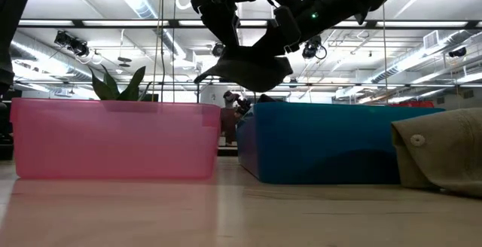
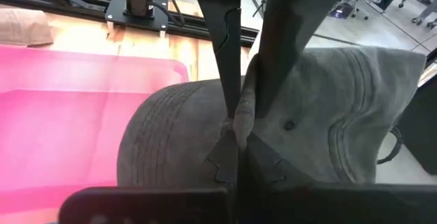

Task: Pick & Place hat
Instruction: Put the black cap into the blue bin

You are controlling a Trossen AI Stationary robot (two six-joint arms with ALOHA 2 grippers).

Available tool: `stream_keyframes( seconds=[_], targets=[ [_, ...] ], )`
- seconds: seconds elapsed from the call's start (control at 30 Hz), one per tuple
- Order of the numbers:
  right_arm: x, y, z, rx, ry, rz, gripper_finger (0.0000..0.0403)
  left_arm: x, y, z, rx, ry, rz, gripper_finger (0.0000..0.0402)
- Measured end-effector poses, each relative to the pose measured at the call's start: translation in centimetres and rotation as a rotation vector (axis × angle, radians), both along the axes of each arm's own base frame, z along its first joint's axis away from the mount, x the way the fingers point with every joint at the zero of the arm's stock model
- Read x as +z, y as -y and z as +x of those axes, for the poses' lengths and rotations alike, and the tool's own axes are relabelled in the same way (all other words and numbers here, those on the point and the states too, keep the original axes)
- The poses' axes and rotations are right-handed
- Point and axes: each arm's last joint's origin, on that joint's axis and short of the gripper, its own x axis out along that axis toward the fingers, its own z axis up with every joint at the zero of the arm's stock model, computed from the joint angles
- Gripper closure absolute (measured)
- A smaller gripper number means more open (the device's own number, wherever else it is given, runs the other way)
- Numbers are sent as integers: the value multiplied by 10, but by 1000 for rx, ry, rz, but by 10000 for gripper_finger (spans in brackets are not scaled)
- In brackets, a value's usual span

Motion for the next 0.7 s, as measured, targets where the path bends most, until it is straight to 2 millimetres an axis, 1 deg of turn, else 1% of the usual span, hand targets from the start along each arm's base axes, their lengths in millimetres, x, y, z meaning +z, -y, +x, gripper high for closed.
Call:
stream_keyframes(
  seconds=[0.1, 0.17, 0.37, 0.47, 0.57, 0.7],
  targets=[
    [0, 0, 0, 0, -3, 0, 400, 0, 0, 0, 5, 1, -4, 320],
    [-1, 0, -1, -1, -15, 1, 401, 0, 0, 0, 6, 1, -7, 301],
    [-4, 0, -2, -4, -48, 5, 402, -1, 1, -1, 38, -6, -29, 220],
    [-5, 0, -3, -3, -62, 5, 402, -1, 2, -2, 60, -9, -45, 187],
    [-6, 0, -3, -4, -74, 4, 402, 3, 3, -6, 73, -10, -59, 166],
    [-6, 1, -5, 2, -90, -10, 402, 18, 7, -18, 72, 36, -120, 160]
  ],
)
